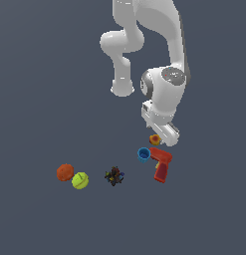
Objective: Pick up a designated object from a clutter of objects.
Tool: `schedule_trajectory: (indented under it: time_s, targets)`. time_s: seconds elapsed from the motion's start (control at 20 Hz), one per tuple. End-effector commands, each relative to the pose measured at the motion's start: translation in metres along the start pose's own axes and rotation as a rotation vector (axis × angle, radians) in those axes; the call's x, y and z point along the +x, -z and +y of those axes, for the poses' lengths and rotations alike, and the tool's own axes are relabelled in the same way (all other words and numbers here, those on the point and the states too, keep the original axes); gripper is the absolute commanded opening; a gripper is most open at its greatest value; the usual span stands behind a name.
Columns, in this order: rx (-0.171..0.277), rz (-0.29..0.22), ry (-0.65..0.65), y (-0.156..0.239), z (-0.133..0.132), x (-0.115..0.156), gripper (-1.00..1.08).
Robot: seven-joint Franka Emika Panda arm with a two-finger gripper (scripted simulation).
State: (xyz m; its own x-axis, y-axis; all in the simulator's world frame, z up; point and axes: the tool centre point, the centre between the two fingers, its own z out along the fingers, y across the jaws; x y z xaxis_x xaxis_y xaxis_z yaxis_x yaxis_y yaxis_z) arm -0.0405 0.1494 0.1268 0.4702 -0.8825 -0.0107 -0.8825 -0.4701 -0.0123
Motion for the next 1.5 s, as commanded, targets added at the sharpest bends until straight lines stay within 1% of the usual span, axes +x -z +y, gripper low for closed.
schedule_trajectory:
  time_s: [0.0, 0.35, 0.65, 1.15, 1.45]
  targets:
    - [-0.002, 0.002, -0.053, -0.009, 0.003, -0.008, 1.0]
    - [-0.008, 0.007, -0.174, -0.029, 0.011, -0.025, 1.0]
    - [-0.01, 0.011, -0.237, -0.039, 0.015, -0.034, 1.0]
    - [-0.011, 0.012, -0.259, -0.044, 0.017, -0.037, 1.0]
    - [-0.011, 0.012, -0.261, -0.061, 0.018, -0.037, 1.0]
